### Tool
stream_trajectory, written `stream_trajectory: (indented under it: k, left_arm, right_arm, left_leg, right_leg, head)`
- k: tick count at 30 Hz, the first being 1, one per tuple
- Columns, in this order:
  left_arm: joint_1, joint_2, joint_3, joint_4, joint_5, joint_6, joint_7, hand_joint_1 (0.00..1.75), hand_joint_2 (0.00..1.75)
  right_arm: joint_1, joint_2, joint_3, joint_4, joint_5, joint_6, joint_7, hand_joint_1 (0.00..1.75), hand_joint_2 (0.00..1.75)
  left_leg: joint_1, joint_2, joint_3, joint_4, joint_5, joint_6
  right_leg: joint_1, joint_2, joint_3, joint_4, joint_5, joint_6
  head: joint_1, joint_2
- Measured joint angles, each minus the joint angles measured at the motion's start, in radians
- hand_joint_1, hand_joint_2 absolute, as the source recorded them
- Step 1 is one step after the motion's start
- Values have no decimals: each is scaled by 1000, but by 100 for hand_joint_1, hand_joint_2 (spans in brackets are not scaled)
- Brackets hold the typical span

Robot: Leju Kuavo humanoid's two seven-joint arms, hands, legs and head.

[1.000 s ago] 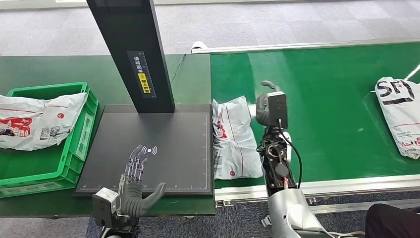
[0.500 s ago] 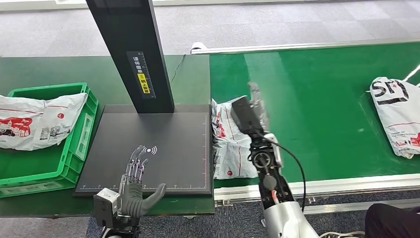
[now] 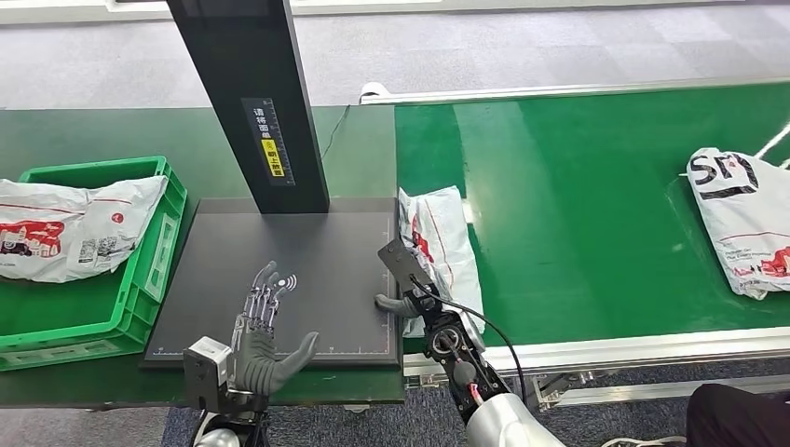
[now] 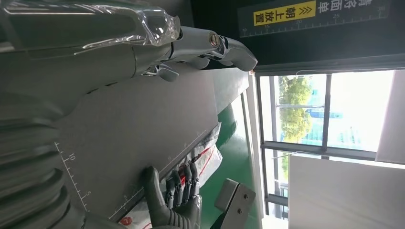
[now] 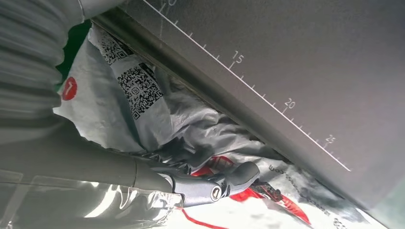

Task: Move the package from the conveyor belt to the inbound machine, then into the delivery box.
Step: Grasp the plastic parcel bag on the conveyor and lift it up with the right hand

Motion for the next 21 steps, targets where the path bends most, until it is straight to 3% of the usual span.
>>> stream_trajectory:
  k: [8,15,21]
  left_arm:
    - [-7,0,-16,7,7,0,9,0,175]
    - [-9,-1,-18,5,9,1,11,0,175]
    - [-3,-3,-21,-9,12,13,32,0,175]
  right_arm:
    - [-39,-8,13,26,143,-96,190,0,175]
    - [-37,-18,23,35,174,-108,226,0,175]
    - [4,-48,96,68,353,-143,416,0,175]
  left_leg:
    - [0,0,23,-1,-7,1]
    - [0,-1,25,-1,-8,1]
    - [0,-5,2,0,1,1]
  right_leg:
    - [0,0,21,-1,-10,0]
    - [0,-1,22,0,-10,0]
    - [0,-3,4,0,0,1]
  head:
    - [0,0]
    - [0,0]
    - [0,0]
